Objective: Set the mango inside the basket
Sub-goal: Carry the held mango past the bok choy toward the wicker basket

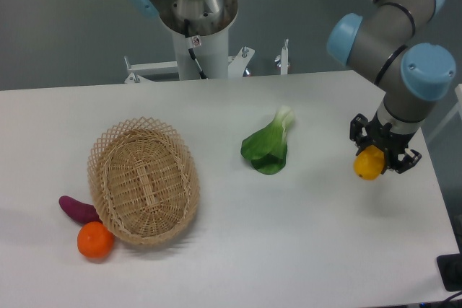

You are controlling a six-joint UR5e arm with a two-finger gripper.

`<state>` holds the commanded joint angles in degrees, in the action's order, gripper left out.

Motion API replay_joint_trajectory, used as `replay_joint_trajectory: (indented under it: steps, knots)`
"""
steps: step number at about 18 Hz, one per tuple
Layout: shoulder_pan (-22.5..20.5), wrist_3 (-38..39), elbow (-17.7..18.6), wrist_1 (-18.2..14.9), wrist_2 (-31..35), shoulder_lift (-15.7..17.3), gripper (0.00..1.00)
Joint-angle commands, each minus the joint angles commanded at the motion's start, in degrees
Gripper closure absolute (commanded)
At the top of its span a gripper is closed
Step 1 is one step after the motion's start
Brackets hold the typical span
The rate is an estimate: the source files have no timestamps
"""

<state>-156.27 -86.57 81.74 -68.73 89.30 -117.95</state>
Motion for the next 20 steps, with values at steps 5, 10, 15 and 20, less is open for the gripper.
replay_joint_trajectory:
  steps: [5, 10, 15, 20]
  knots:
    - [1.8, 4.0, 2.5, 1.5, -0.1, 0.8, 0.57]
    - [3.8, 8.4, 5.7, 5.9, -0.3, 2.0, 0.61]
    - [6.8, 14.6, 6.3, 9.1, -0.6, 1.9, 0.61]
    - [11.6, 21.3, 6.3, 11.0, -1.4, 1.8, 0.61]
